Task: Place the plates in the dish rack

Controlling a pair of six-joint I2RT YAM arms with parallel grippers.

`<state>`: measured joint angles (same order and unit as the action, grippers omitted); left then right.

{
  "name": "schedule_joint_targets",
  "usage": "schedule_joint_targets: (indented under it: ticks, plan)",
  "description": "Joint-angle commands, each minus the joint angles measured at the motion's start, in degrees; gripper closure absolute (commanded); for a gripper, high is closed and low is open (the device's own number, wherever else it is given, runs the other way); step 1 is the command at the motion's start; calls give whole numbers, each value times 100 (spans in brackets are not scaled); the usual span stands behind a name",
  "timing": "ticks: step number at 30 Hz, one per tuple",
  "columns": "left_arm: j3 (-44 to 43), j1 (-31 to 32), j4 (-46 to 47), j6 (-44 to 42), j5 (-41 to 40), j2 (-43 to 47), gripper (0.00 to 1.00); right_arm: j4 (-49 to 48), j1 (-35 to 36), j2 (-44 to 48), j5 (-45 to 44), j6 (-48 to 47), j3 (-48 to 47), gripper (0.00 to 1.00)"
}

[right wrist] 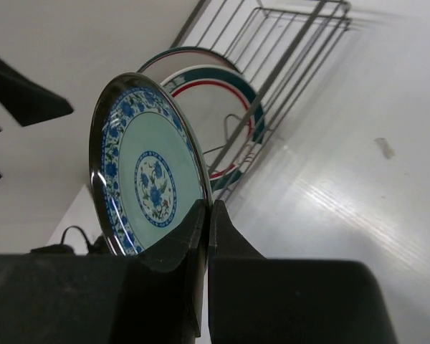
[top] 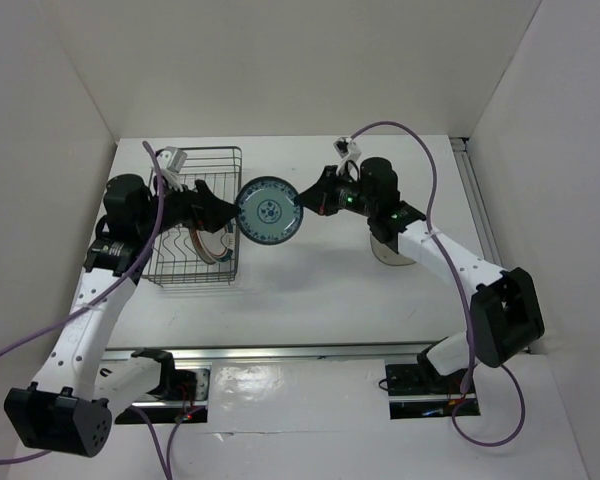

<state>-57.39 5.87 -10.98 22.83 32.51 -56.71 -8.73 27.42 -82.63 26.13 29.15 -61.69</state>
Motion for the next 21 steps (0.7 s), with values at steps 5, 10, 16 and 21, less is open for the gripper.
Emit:
schedule_joint_targets:
  ticks: [5,10,16,21]
  plan:
    - [-18,2,430,46,537,-147,1,-1201,430,177,542,522,26,100]
    - [-18,2,430,46,590,-148,12,-1201,624,177,594,522,-80,100]
    - [-18,2,430,46,467,-87,97,-1060,738,124,542,399,-203,100]
    - [-80,2,291,-6,-42,343,100,-999,739,72,542,276,-203,53]
